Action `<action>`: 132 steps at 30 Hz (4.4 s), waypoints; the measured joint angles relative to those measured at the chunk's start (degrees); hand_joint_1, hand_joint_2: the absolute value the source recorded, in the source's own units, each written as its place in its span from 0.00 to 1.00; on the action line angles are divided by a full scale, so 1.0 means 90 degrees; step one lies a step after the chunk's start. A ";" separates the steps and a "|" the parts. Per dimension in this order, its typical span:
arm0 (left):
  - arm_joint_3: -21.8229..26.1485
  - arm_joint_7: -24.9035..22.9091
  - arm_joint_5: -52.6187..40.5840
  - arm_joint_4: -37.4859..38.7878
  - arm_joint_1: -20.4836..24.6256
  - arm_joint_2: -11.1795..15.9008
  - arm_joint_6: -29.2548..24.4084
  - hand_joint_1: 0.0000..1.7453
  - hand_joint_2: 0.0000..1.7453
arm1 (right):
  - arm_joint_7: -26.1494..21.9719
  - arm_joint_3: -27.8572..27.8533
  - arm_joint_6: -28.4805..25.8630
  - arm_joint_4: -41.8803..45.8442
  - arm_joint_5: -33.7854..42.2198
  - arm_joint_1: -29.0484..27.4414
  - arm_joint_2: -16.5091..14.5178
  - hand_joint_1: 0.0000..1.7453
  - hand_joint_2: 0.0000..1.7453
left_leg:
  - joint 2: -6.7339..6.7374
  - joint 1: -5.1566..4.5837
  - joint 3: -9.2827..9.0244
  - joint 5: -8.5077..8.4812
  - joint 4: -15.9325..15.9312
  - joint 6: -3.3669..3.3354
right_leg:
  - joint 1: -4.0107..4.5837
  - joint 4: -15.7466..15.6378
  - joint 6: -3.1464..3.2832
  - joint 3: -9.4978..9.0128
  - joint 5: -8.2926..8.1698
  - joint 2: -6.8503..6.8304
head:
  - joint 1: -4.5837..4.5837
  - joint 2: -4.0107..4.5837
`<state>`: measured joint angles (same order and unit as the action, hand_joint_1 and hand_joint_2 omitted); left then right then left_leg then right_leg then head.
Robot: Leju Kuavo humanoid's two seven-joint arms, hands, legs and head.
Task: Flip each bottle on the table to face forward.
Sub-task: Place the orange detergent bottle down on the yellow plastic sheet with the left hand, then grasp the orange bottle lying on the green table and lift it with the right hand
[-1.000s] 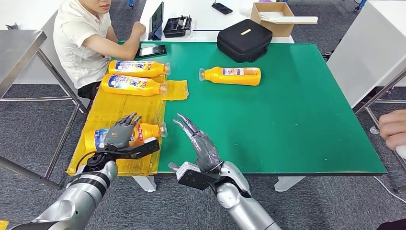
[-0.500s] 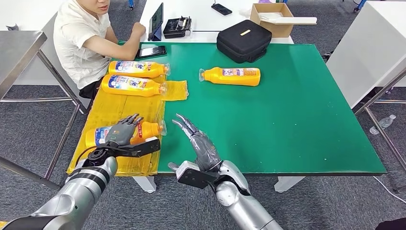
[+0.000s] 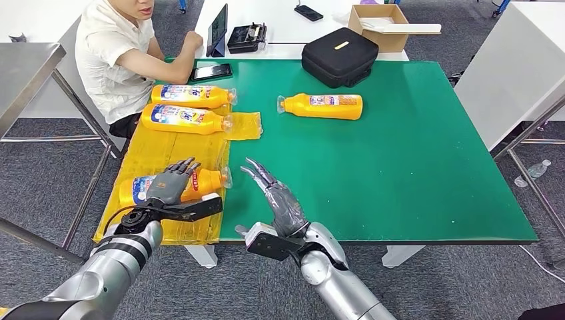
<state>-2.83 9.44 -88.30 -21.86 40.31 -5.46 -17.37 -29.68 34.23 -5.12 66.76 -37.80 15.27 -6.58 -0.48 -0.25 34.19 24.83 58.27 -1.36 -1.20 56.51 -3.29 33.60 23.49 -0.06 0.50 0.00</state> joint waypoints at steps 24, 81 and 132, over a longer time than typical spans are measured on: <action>-0.1052 0.0545 0.0958 -0.3229 -0.1400 -0.0716 -0.0584 0.00 1.00 | 0.0321 -0.0177 -0.0106 0.0500 -0.0478 -0.0605 -0.0039 0.00 1.00 | -0.0001 -0.0002 0.0049 -0.0001 0.0002 -0.0005 | -0.0002 -0.0002 -0.0004 0.0046 0.0002 -0.0001 | 0.0001 0.0000; -0.0442 0.1229 0.7580 -0.7552 -0.4795 -0.1491 0.1538 0.00 1.00 | 0.2276 -0.4005 -0.0776 0.2679 -0.4278 -0.2265 0.0436 0.00 1.00 | -0.0002 -0.0006 0.0059 0.0008 0.0001 -0.0005 | -0.0005 -0.0010 -0.0003 0.0055 0.0005 -0.0002 | -0.0004 0.0000; -0.1128 0.0979 0.7640 -0.7311 -0.4695 -0.1442 0.1707 0.00 1.00 | 0.2684 -0.2825 0.0120 -0.2221 -0.4470 0.1024 0.1287 0.00 1.00 | -0.0001 -0.0013 0.0056 0.0002 0.0003 -0.0011 | -0.0013 -0.0008 -0.0011 0.0054 -0.0001 -0.0001 | -0.0006 0.0000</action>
<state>-12.98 18.26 -19.54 -87.66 -1.94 -18.44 -2.01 -5.52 8.80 -4.04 46.77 -78.04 24.48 5.00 -0.50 -0.37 34.70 24.85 58.30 -1.46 -1.32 56.44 -3.39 34.09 23.48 -0.07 0.45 0.00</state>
